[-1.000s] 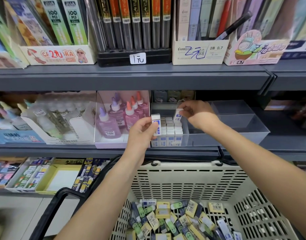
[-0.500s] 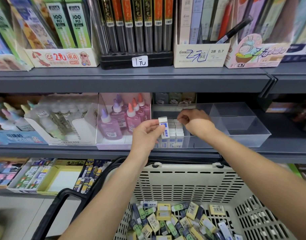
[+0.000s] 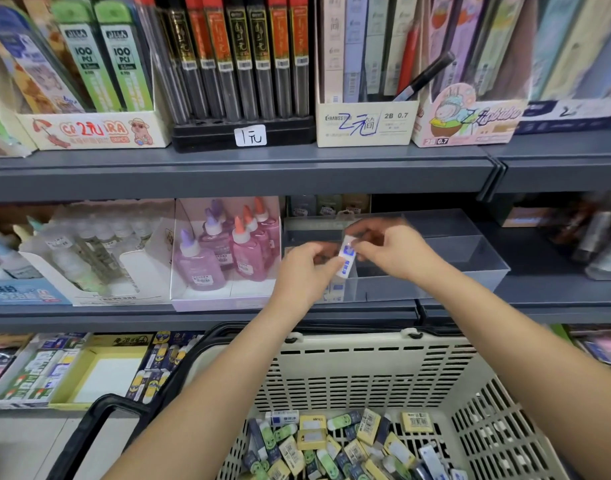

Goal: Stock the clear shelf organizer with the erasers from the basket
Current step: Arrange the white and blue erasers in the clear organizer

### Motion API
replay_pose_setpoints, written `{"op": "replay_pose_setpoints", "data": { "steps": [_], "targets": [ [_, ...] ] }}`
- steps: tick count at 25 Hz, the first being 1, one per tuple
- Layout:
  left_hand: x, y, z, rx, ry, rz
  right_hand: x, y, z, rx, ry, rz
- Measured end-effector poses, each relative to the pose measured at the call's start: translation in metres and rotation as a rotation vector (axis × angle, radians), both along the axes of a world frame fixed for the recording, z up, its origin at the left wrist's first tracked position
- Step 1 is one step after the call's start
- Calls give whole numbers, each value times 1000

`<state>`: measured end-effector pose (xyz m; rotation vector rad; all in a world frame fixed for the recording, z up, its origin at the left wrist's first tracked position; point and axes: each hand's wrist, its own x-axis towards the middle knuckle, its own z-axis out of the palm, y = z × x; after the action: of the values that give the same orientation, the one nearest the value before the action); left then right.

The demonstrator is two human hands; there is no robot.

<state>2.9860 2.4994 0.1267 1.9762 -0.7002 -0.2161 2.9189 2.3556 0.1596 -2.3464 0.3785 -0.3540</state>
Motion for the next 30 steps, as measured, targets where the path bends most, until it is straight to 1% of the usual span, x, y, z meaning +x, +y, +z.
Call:
{"op": "replay_pose_setpoints", "data": {
  "steps": [2,3,4,8,12,15,17,18,21,23,25,26,28,29,30],
  "targets": [
    [2,0,-7,303,-276,-42,-1,-7,0,-35,-2,-121],
    [3,2,-10,415,-364,-77,-3,-8,-1,-72,13,-143],
    [4,3,-13,475,-407,-110,-4,-9,-3,-95,25,-148],
    [8,6,-19,463,-481,-125,-4,-7,-4,-110,31,-172],
    [11,6,-21,471,-515,-109,-1,0,2,-310,47,-118],
    [13,5,-22,471,-526,-105,2,5,7,-410,54,-67],
    [13,6,-23,465,-517,-97,5,8,3,-484,129,-6],
    [12,6,-23,464,-509,-95,6,10,-1,-471,192,18],
    [12,5,-23,454,-486,-97,3,14,-10,-314,332,53],
    [12,6,-23,436,-486,-101,0,11,-8,-268,370,78],
    [11,9,-25,420,-497,-103,3,9,-1,-244,378,54],
    [10,12,-26,409,-499,-102,8,8,2,-157,347,-10],
    [9,17,-27,361,-480,-93,22,9,10,193,295,-169],
    [8,20,-28,326,-464,-87,29,12,12,353,292,-213],
    [7,23,-28,291,-454,-82,35,14,15,437,312,-231]
  ]
}}
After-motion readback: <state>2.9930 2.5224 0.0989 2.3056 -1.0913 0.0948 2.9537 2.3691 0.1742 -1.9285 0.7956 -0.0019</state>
